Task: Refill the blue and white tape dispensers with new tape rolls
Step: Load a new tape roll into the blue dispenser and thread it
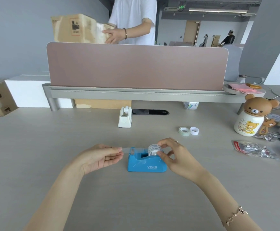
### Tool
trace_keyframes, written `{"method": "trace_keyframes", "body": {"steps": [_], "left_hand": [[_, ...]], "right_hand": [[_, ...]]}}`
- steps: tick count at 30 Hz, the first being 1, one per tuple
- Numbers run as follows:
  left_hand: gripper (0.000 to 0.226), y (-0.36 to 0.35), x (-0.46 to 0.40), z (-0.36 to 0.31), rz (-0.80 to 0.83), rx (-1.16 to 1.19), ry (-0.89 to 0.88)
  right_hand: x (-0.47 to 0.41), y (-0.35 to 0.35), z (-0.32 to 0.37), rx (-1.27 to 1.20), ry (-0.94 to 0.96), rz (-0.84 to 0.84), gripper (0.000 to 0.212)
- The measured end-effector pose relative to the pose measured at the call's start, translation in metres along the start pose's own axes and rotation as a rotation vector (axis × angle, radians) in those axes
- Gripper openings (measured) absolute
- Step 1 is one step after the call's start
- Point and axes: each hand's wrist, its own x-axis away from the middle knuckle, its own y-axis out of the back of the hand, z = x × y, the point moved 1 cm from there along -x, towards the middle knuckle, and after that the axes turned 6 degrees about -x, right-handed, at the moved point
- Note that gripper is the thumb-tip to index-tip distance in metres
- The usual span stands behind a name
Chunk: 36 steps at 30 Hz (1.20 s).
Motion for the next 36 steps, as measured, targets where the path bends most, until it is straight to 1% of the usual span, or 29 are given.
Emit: {"method": "trace_keyframes", "body": {"steps": [4,11,15,19,27,30,34,36], "left_hand": [[0.006,0.000,-0.001,0.001,-0.006,-0.002,-0.006],[0.006,0.001,-0.001,0.002,0.009,-0.027,0.018],[0.005,0.001,0.000,0.001,0.012,-0.011,0.008],[0.005,0.003,-0.002,0.001,0.013,-0.015,0.012],[0.004,-0.010,-0.011,0.013,0.064,-0.206,0.049],[0.003,-0.015,-0.014,0.015,0.025,-0.261,0.022],[0.004,-0.019,-0.014,0.016,-0.048,-0.439,-0.026],[0.006,-0.019,-0.011,0.015,-0.063,-0.570,-0.065]], "right_hand": [[0.002,-0.001,-0.001,0.034,0.034,0.036,0.013],[0.008,0.000,-0.002,0.098,0.089,0.007,0.022],[0.009,-0.002,-0.001,0.128,0.063,0.013,0.034],[0.009,-0.003,0.000,0.121,0.041,0.013,0.036],[0.010,-0.002,0.002,0.109,0.009,0.011,0.036],[0.011,-0.003,0.002,0.099,0.009,0.017,0.036],[0.011,-0.003,0.001,0.088,-0.003,0.022,0.036],[0.011,-0.003,0.002,0.074,-0.010,0.022,0.037]]}}
